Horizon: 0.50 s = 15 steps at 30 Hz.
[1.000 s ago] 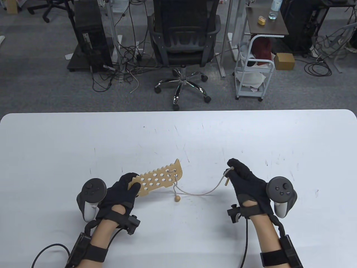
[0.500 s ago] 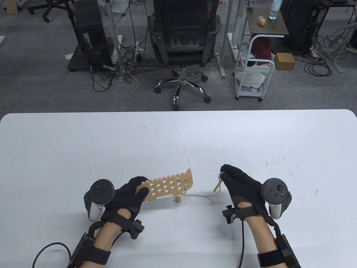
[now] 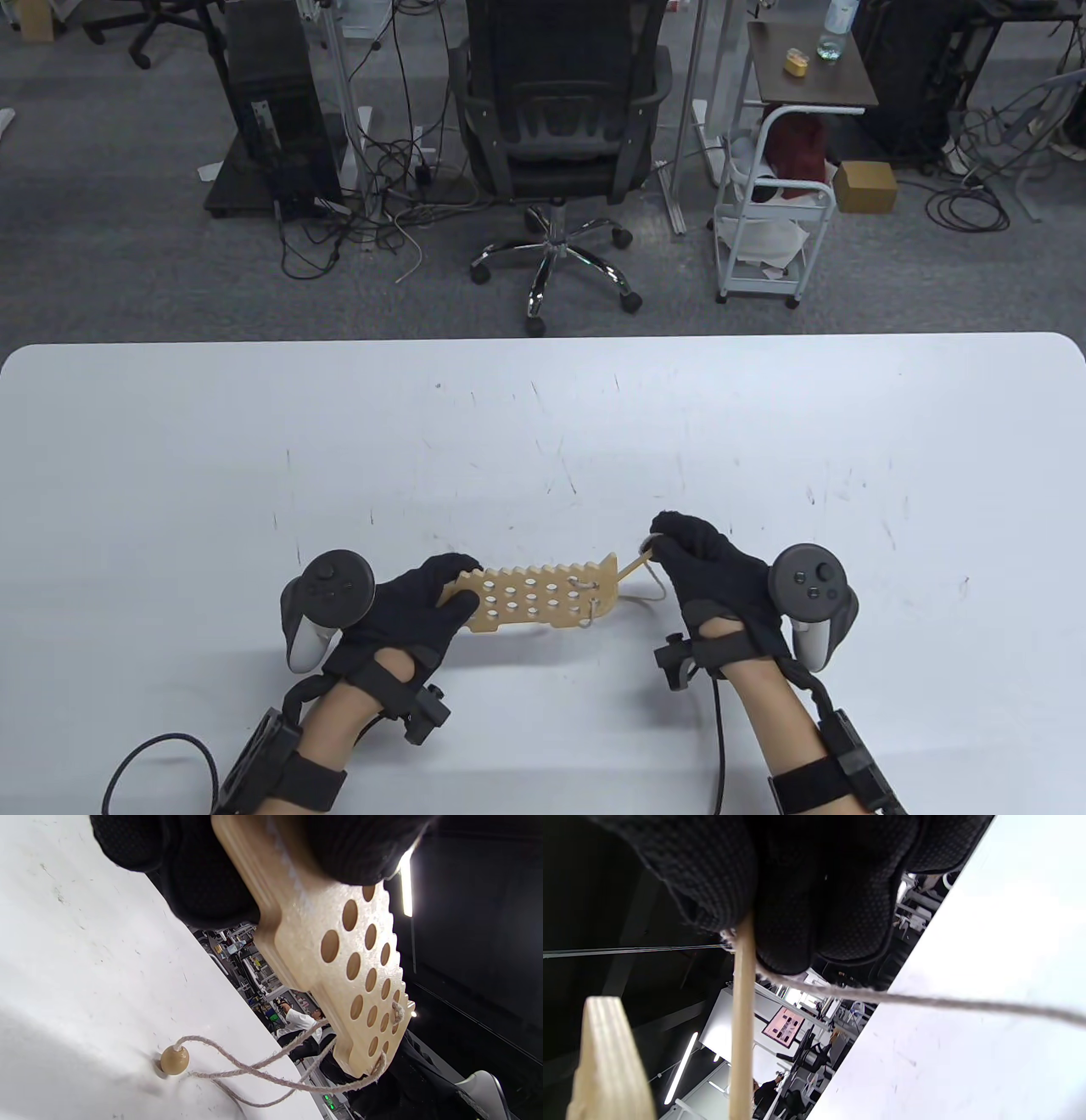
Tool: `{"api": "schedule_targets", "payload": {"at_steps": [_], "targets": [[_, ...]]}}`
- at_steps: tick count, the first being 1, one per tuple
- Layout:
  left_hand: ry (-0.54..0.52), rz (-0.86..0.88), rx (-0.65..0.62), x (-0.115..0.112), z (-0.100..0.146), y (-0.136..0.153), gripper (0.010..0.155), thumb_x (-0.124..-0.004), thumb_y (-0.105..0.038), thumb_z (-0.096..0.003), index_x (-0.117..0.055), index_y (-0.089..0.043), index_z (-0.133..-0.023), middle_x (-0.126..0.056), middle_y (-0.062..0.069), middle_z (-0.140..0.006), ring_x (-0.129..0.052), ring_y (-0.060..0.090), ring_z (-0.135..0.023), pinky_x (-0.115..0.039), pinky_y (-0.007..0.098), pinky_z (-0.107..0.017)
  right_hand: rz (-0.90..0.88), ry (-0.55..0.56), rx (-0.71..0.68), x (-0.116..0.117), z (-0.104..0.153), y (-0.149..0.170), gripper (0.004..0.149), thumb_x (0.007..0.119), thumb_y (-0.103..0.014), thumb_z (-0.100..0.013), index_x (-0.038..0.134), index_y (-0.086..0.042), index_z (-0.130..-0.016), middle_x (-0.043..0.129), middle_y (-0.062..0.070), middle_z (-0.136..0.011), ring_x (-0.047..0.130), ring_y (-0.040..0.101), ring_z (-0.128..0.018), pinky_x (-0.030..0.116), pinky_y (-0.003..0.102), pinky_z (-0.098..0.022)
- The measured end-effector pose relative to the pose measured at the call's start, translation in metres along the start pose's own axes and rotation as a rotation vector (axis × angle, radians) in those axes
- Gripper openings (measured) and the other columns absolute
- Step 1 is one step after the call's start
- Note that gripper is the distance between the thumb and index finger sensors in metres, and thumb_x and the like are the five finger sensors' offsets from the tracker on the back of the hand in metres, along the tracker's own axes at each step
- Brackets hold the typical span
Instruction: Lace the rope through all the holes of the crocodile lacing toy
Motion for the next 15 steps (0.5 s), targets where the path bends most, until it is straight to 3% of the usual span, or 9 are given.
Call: {"api": "schedule_targets", "payload": {"at_steps": [15], "targets": [[0.041,-0.027,-0.033,-0.011,0.0,-0.008,0.053,-0.08,-0.042,-0.0389,-0.072,-0.028,-0.09,-0.091,-0.003,-0.076,-0.097,0.023,-0.056,-0.069,0.051,-0.067,-0.137,-0.125,0.086,0.024,0.005,0.005,0.037,0.087,-0.029,-0.044,0.09,-0.02,-0.079,0.105,0.005,-0.064,0.101,0.031,-0.061,0.064,0.06,-0.06]]}}
Point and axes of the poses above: the tracker on the back of each hand, its own y axis roughly to the little-finger side, its own z axis roughly from the fingertips to the wrist, x = y × z, the point moved 2 cm from there along -z, roughly from the wrist to the fingertips
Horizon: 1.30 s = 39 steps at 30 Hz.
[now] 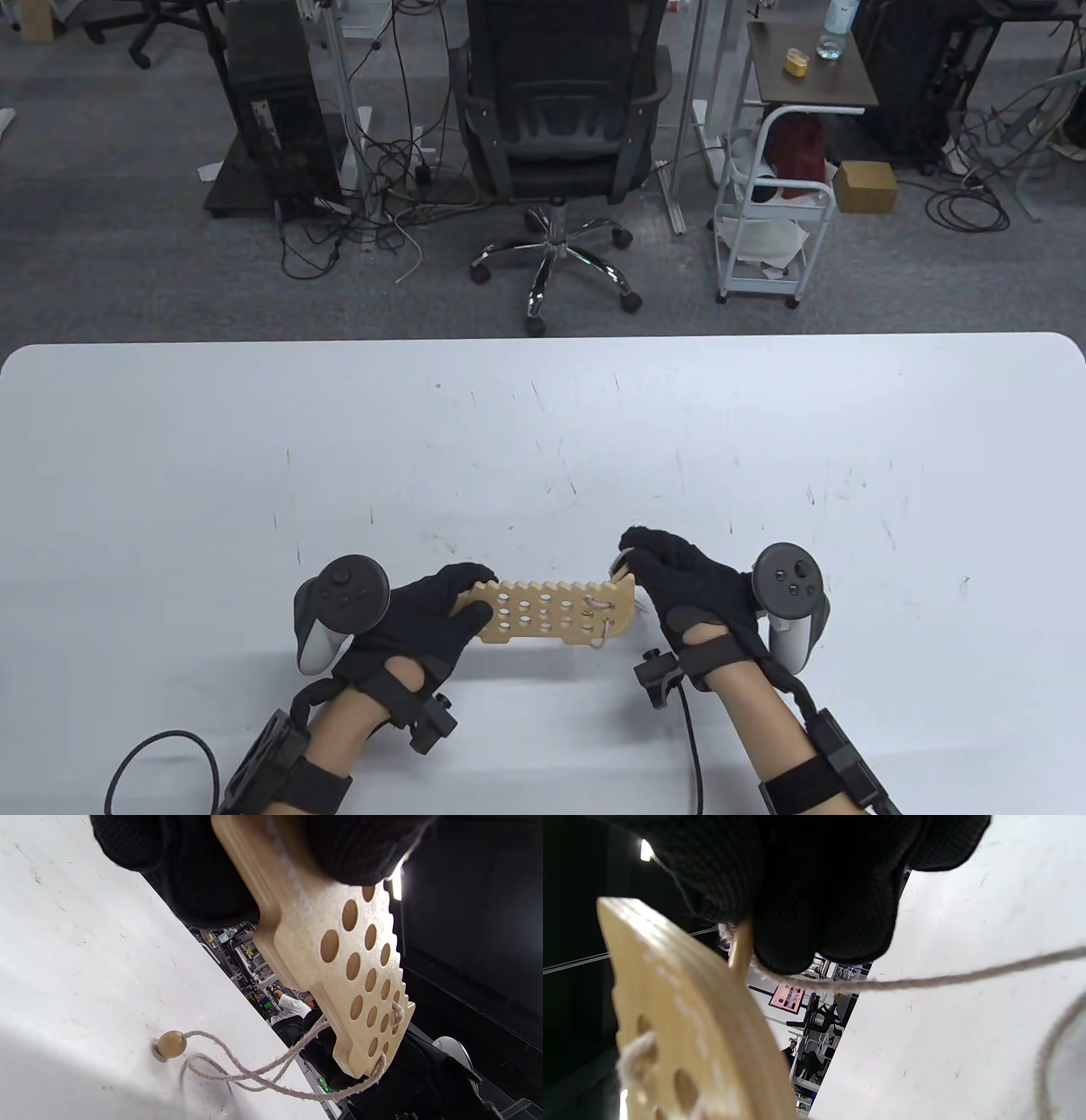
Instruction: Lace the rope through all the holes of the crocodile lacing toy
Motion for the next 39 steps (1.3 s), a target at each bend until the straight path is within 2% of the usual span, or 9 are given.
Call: {"api": "schedule_targets", "payload": {"at_steps": [8,17,27,31,39], "targets": [[-0.015,0.005,-0.013,0.001,0.0,-0.001,0.053,-0.08,-0.042,-0.0388,-0.072,-0.028,-0.09,-0.091,-0.003,-0.076,-0.097,0.023,-0.057,-0.069,0.051,-0.067,-0.13,-0.048,0.148,0.005,0.0,0.016,0.037,0.086,-0.03,-0.045,0.09,-0.018,-0.08,0.105,0.005,-0.064,0.101,0.031,-0.06,0.064,0.06,-0.06],[-0.038,0.03,-0.019,0.005,0.001,0.0,0.053,-0.08,-0.042,-0.0387,-0.072,-0.028,-0.09,-0.091,-0.004,-0.076,-0.097,0.023,-0.057,-0.069,0.052,-0.067,-0.142,-0.053,0.162,0.011,0.003,0.02,0.039,0.084,-0.034,-0.047,0.088,-0.016,-0.082,0.104,0.006,-0.067,0.099,0.032,-0.063,0.064,0.06,-0.06],[-0.067,0.052,-0.015,0.011,0.002,0.0,0.053,-0.079,-0.042,-0.0389,-0.072,-0.029,-0.09,-0.091,-0.004,-0.076,-0.097,0.023,-0.057,-0.069,0.051,-0.067,-0.311,-0.189,0.2,0.029,0.006,0.026,0.058,0.073,-0.049,-0.05,0.074,-0.012,-0.095,0.089,0.015,-0.087,0.082,0.043,-0.079,0.052,0.065,-0.063],[-0.075,0.045,-0.009,0.011,0.002,0.001,0.053,-0.079,-0.042,-0.0389,-0.072,-0.028,-0.09,-0.091,-0.004,-0.076,-0.096,0.023,-0.057,-0.069,0.051,-0.067,-0.351,-0.266,0.192,0.038,0.008,0.025,0.063,0.07,-0.054,-0.05,0.073,-0.012,-0.096,0.082,0.018,-0.092,0.074,0.045,-0.084,0.047,0.066,-0.064],[-0.093,0.041,0.002,0.014,0.003,0.001,0.053,-0.079,-0.042,-0.0388,-0.072,-0.028,-0.09,-0.091,-0.004,-0.076,-0.097,0.023,-0.057,-0.069,0.051,-0.067,-0.403,-0.325,0.178,0.047,0.011,0.023,0.075,0.064,-0.066,-0.047,0.071,-0.012,-0.098,0.077,0.02,-0.096,0.069,0.047,-0.087,0.044,0.067,-0.065]]}}
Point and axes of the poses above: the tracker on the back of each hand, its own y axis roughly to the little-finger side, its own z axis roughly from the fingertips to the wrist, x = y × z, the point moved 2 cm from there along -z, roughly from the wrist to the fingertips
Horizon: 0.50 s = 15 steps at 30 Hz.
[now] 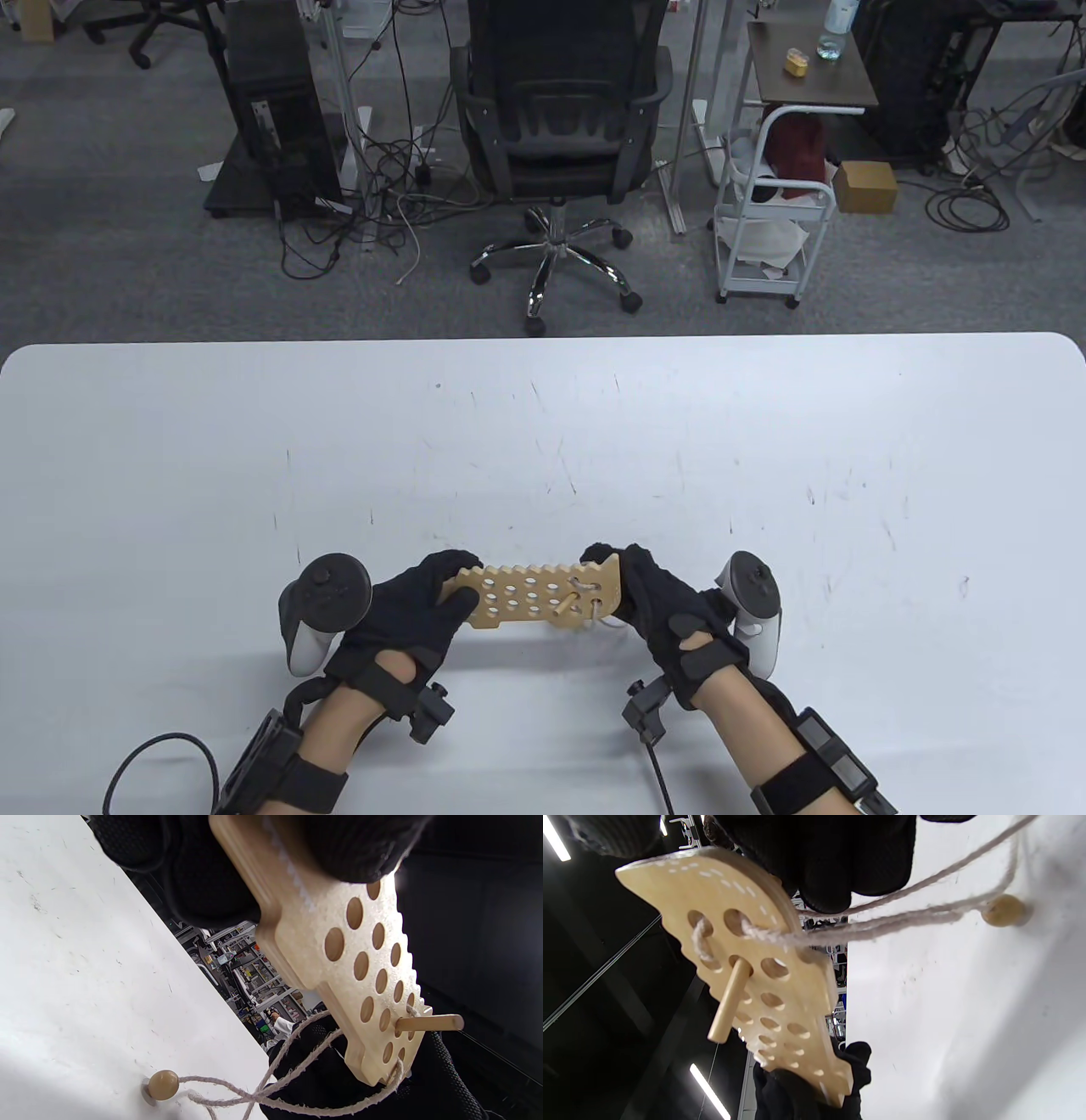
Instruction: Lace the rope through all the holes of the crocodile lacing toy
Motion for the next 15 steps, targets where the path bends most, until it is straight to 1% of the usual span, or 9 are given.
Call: {"api": "schedule_targets", "payload": {"at_steps": [9,12,15], "targets": [[-0.018,-0.017,0.004,0.002,0.001,0.0,0.053,-0.079,-0.042,-0.0388,-0.072,-0.028,-0.09,-0.091,-0.004,-0.076,-0.097,0.023,-0.057,-0.069,0.052,-0.067,0.028,-0.076,-0.023,0.01,0.0,-0.003,0.08,0.067,-0.072,-0.044,0.07,-0.014,-0.099,0.071,0.02,-0.1,0.063,0.047,-0.09,0.041,0.067,-0.066],[-0.025,-0.029,0.005,0.002,0.001,0.0,0.053,-0.079,-0.042,-0.0388,-0.072,-0.028,-0.09,-0.091,-0.004,-0.076,-0.096,0.023,-0.058,-0.069,0.052,-0.067,0.04,-0.108,-0.023,0.013,0.0,-0.003,0.08,0.067,-0.073,-0.044,0.07,-0.015,-0.1,0.069,0.02,-0.102,0.061,0.047,-0.092,0.039,0.067,-0.067],[-0.028,-0.03,0.006,0.003,0.001,0.0,0.053,-0.079,-0.042,-0.0387,-0.072,-0.028,-0.09,-0.091,-0.004,-0.076,-0.096,0.023,-0.058,-0.069,0.052,-0.067,0.034,-0.111,-0.024,0.015,0.001,-0.003,0.08,0.068,-0.073,-0.043,0.072,-0.015,-0.098,0.069,0.02,-0.102,0.061,0.048,-0.092,0.039,0.067,-0.067]]}}
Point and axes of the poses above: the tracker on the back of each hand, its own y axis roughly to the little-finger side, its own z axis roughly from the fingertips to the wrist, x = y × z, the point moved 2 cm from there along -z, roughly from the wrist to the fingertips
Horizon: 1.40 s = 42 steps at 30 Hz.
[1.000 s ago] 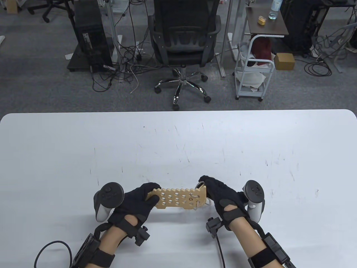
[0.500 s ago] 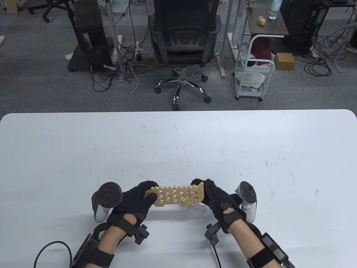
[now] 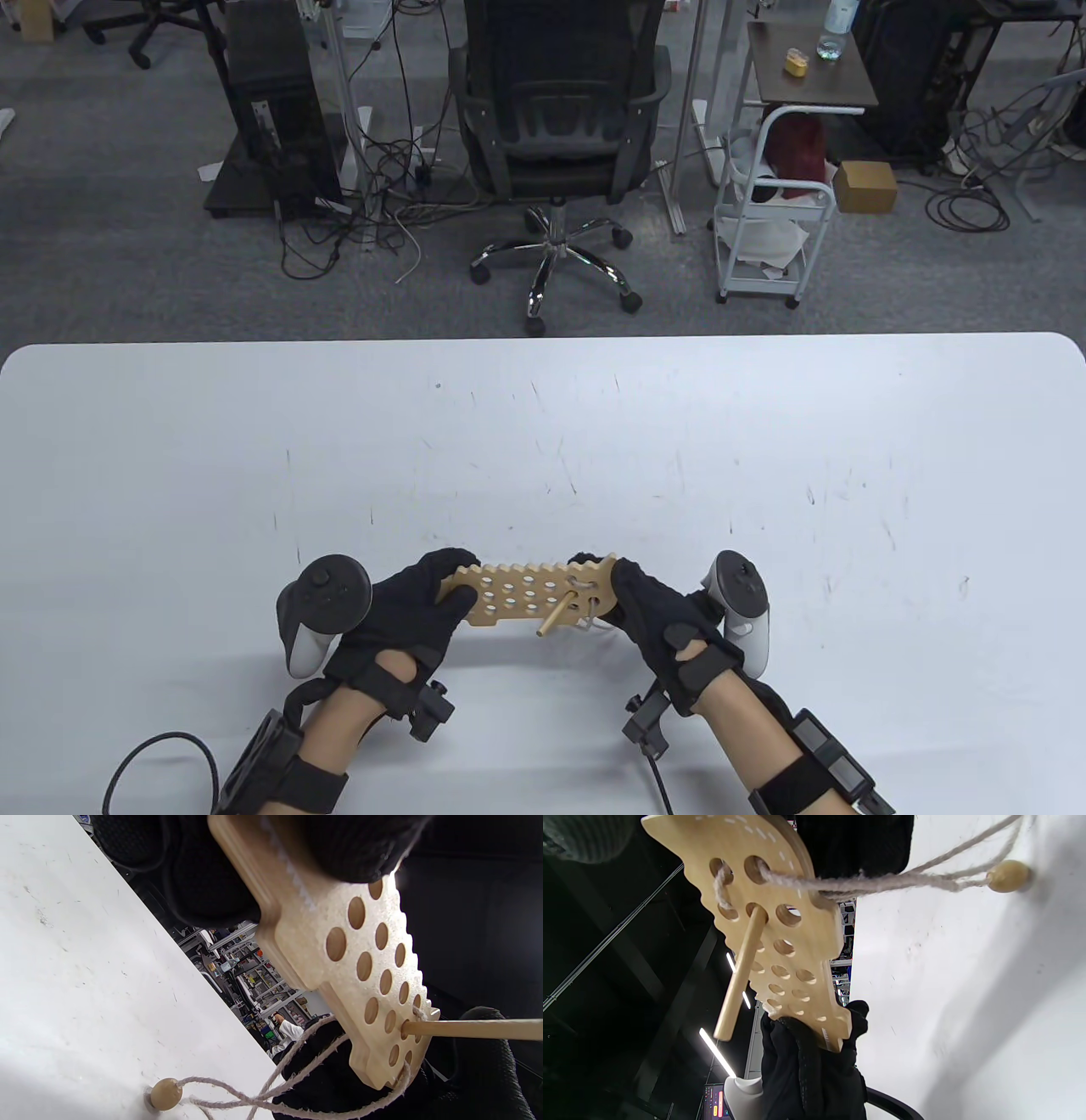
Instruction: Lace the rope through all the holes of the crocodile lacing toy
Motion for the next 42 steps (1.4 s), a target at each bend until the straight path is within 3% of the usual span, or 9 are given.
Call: {"api": "schedule_targets", "payload": {"at_steps": [13,28,33,42], "targets": [[-0.002,-0.005,-0.018,0.0,0.0,-0.002,0.053,-0.079,-0.041,-0.0381,-0.072,-0.029,-0.09,-0.09,-0.004,-0.077,-0.096,0.024,-0.06,-0.067,0.052,-0.068,-0.117,-0.058,0.037,0.003,-0.001,0.005,0.078,0.071,-0.072,-0.045,0.078,-0.01,-0.092,0.067,0.018,-0.103,0.059,0.047,-0.093,0.038,0.068,-0.067],[-0.04,0.003,-0.021,0.006,0.002,-0.003,0.053,-0.079,-0.041,-0.0387,-0.072,-0.029,-0.09,-0.09,-0.004,-0.077,-0.096,0.024,-0.059,-0.068,0.052,-0.068,0.084,0.018,-0.018,-0.009,0.0,-0.006,0.086,0.078,-0.07,-0.041,0.061,-0.013,-0.103,0.063,0.018,-0.105,0.058,0.047,-0.094,0.037,0.067,-0.068],[-0.087,0.003,-0.012,0.012,0.003,-0.002,0.053,-0.079,-0.041,-0.0385,-0.071,-0.029,-0.09,-0.09,-0.004,-0.077,-0.096,0.024,-0.059,-0.068,0.052,-0.068,0.163,0.057,0.006,-0.016,0.002,-0.011,0.078,0.082,-0.061,-0.045,0.06,-0.013,-0.102,0.067,0.016,-0.102,0.061,0.046,-0.092,0.039,0.068,-0.067],[-0.174,-0.007,0.014,0.021,0.006,0.0,0.053,-0.079,-0.041,-0.0388,-0.071,-0.029,-0.09,-0.09,-0.005,-0.077,-0.096,0.023,-0.059,-0.068,0.051,-0.068,0.229,0.025,-0.013,-0.013,0.001,-0.011,0.067,0.081,-0.062,-0.045,0.073,-0.018,-0.094,0.079,0.012,-0.09,0.076,0.041,-0.082,0.051,0.064,-0.064]]}}
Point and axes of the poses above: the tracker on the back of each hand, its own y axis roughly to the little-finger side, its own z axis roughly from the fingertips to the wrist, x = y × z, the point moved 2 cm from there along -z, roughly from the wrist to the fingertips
